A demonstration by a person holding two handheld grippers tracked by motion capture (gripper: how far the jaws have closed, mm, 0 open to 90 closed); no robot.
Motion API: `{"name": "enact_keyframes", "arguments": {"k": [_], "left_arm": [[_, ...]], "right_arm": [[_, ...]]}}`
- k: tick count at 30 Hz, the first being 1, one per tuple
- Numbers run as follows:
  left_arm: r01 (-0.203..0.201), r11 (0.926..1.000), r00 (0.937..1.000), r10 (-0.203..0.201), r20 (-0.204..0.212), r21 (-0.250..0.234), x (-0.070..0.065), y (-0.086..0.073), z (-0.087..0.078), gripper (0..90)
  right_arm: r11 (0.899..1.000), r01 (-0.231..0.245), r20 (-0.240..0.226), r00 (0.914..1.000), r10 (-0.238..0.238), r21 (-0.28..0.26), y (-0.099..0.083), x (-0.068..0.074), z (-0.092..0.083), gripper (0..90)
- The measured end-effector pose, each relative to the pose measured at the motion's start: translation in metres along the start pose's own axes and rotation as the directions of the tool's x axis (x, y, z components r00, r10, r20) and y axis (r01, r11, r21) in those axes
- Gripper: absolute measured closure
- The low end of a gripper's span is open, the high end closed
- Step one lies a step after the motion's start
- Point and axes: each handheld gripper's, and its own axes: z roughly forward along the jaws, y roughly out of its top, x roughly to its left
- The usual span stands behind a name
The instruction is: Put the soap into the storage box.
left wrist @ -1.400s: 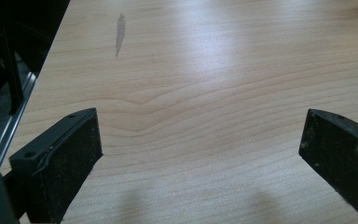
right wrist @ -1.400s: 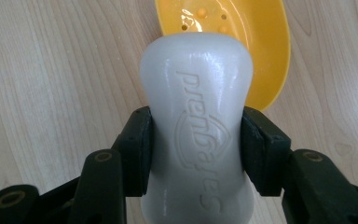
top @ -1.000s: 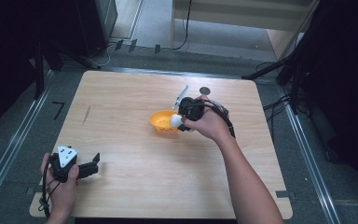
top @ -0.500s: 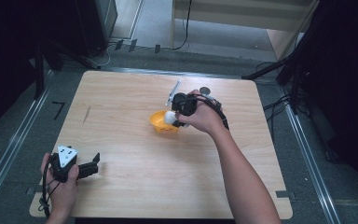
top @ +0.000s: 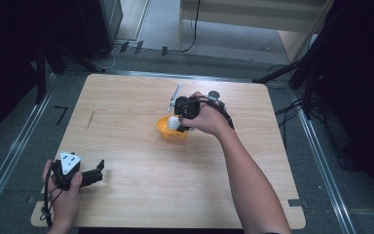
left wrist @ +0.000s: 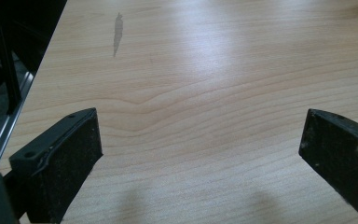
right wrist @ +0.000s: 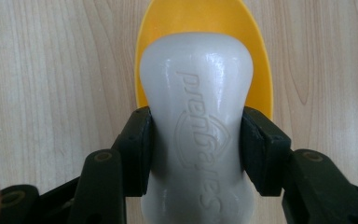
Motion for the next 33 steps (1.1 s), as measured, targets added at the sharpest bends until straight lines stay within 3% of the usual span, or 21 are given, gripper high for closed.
{"name": "enact_keyframes", "arguments": {"k": [13, 17, 33], "left_arm": [[0.005, 1.0000, 1.0000, -0.005, 0.003, 0.001, 0.000, 0.000, 0.000, 0.0], [0.005, 1.0000, 1.0000, -0.005, 0.007, 0.001, 0.001, 0.000, 0.000, 0.0], [0.003, 1.0000, 0.9999, -0.003, 0.010, 0.005, 0.001, 0.000, 0.000, 0.0]], "right_arm": [[0.999, 0.034, -0.024, 0.9991, -0.034, 0.001, 0.016, -0.005, 0.003, 50.7], [0.998, 0.050, -0.027, 0.9984, -0.050, 0.031, 0.020, -0.006, 0.007, 50.8], [0.997, 0.039, -0.045, 0.9983, -0.037, 0.060, 0.020, -0.011, 0.015, 50.7]]}}
